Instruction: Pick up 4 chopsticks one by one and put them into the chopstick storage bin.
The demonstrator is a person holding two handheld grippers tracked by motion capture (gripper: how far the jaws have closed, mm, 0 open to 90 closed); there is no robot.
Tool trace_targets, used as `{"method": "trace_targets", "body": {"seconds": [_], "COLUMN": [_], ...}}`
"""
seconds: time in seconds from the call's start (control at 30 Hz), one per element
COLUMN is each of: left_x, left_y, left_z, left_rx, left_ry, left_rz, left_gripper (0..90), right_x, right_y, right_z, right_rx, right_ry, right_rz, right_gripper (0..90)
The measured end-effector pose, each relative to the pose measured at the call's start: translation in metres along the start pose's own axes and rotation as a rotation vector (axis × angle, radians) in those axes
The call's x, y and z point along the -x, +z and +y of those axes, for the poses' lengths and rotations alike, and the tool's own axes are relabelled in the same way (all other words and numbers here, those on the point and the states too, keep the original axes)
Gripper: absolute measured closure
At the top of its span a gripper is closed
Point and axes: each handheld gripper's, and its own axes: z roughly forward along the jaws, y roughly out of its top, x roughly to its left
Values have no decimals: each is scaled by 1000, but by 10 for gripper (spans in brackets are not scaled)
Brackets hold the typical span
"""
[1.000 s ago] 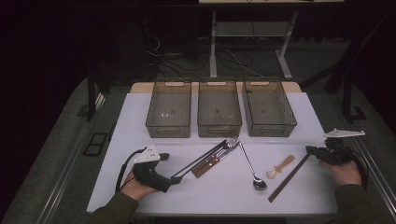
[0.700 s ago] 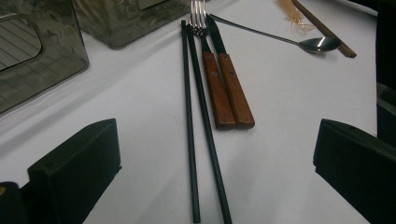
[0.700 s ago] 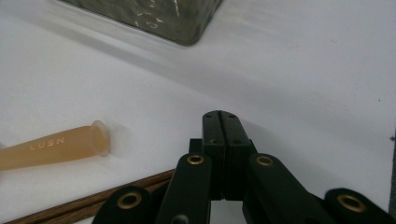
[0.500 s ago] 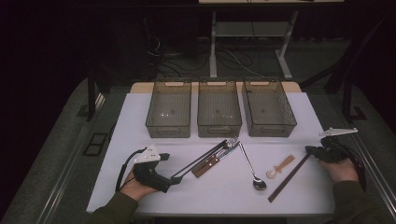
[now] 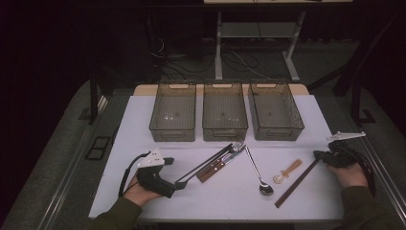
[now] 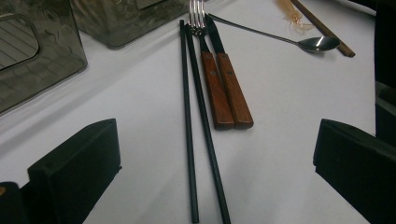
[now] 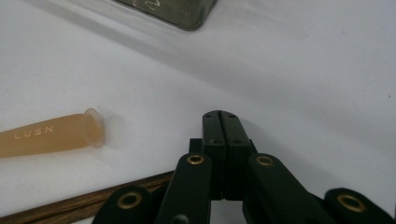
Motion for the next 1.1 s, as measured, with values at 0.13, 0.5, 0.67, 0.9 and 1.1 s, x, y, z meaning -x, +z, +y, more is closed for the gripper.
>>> {"method": "trace_targets", "body": {"seconds": [0.13,0.5,0.67,0.9,1.1], "left_x": [0,0,0,1,1], "left_y": [0,0,0,0,-1], "left_z": [0,0,0,0,1], "left_rx": [0,-1,0,0,-1], "left_ry": [0,3,3,3,3], "left_rz": [0,-2,-4,-4,-5], "left_gripper": [0,0,0,0,0], "right_x": [1,1,2,3,3], "right_y": [-1,-4,-5,-8,-9], "right_z": [-1,-3,-5,-7,-7], "right_rx": [-5,-13,-15,-20,-26], "right_ry": [3,2,6,9,7], "right_rz": [-4,-2,-10,-19,-26], "right_gripper": [895,895,895,895,895]}}
